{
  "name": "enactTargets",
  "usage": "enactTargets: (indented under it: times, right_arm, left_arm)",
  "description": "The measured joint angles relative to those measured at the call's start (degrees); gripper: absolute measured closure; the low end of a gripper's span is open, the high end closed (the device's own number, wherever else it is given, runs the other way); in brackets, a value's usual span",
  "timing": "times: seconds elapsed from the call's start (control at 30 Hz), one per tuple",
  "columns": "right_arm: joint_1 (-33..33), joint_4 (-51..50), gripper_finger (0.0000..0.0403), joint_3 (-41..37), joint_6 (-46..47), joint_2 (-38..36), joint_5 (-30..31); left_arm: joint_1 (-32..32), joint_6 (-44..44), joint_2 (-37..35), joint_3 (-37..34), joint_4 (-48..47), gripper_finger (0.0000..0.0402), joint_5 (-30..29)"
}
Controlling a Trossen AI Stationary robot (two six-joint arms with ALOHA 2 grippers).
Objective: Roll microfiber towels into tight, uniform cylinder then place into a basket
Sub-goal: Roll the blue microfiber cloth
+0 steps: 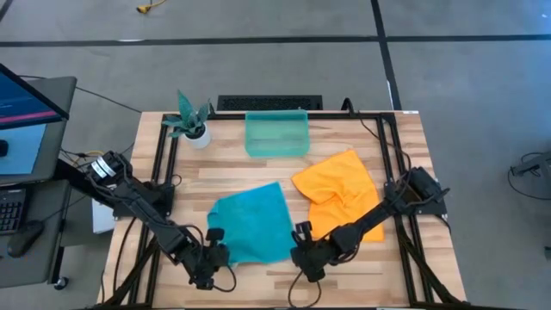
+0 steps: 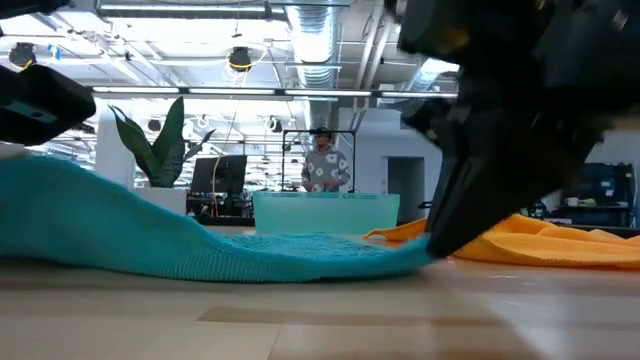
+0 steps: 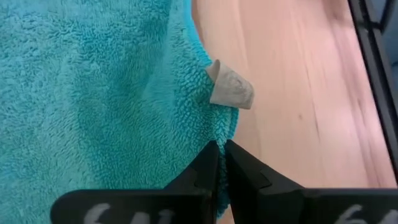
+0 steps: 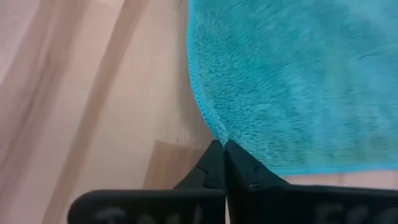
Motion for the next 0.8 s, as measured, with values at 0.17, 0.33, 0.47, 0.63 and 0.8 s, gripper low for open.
enactTargets:
  times: [0.17,0.33,0.47,0.63,0.8]
  right_arm:
    - [2.45,-6.76,0.0388,5.18,0.31,-0.04,4.42]
    - [4.49,-11.70,0.0396,10.00,0.65,-0.07,5.95]
    - [5.83,-12.14,0.0388,12.92,0.72,-0.09,7.28]
    - [6.50,-12.39,0.0396,15.49,0.74,-0.11,7.23]
    - [6.97,-13.48,0.0393,16.75,0.69,-0.19,7.31]
  left_arm:
    - [-1.65,-2.15,0.00,0.00,-0.03,0.0391,-0.15]
    - [-3.06,-5.67,0.00,0.00,-0.03,0.0391,-0.20]
    - [-4.61,-8.57,0.02,2.03,-0.24,0.0390,-0.18]
    - [-7.93,-5.95,0.02,7.67,-2.68,0.0391,-3.77]
    - [-10.77,-3.53,0.02,12.04,-8.93,0.0391,-10.98]
